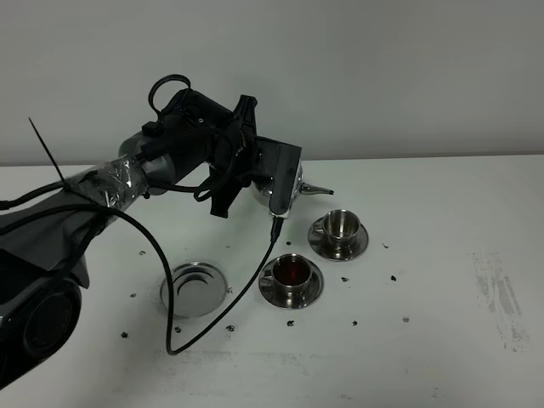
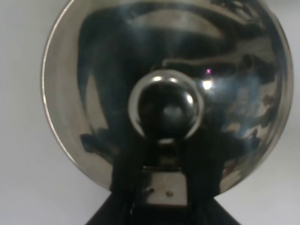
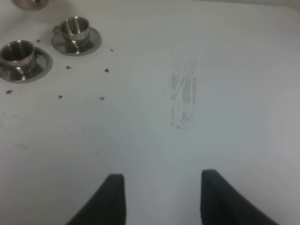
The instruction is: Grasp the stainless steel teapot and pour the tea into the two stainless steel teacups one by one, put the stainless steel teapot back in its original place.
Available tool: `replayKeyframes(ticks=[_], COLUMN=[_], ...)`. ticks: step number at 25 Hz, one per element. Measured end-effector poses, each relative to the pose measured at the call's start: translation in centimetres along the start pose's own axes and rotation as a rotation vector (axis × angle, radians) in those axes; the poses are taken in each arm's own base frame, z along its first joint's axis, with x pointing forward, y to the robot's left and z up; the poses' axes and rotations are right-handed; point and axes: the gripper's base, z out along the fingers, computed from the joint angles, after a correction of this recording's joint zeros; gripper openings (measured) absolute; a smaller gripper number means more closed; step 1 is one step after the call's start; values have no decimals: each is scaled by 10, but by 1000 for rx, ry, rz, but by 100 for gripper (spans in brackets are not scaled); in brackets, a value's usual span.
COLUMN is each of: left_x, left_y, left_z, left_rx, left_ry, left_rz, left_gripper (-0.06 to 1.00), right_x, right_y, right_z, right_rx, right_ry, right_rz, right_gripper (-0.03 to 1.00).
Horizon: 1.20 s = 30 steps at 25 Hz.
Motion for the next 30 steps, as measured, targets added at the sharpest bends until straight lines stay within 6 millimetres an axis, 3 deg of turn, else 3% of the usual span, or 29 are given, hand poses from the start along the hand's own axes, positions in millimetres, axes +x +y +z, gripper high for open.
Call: replayKeyframes(ticks=[10, 30], left_x=[-6, -24], left_y=[-1, 5], left_z=[4, -2], left_rx=[-18, -104], left_ry=[63, 117], left_rz=[157, 306], left_gripper=[22, 22], right_x=[0, 0], right_y=[0, 0], right_z=[0, 0], right_rx=[0, 0], right_ry=[0, 0], right_rz=[0, 0], right_gripper=[36, 36])
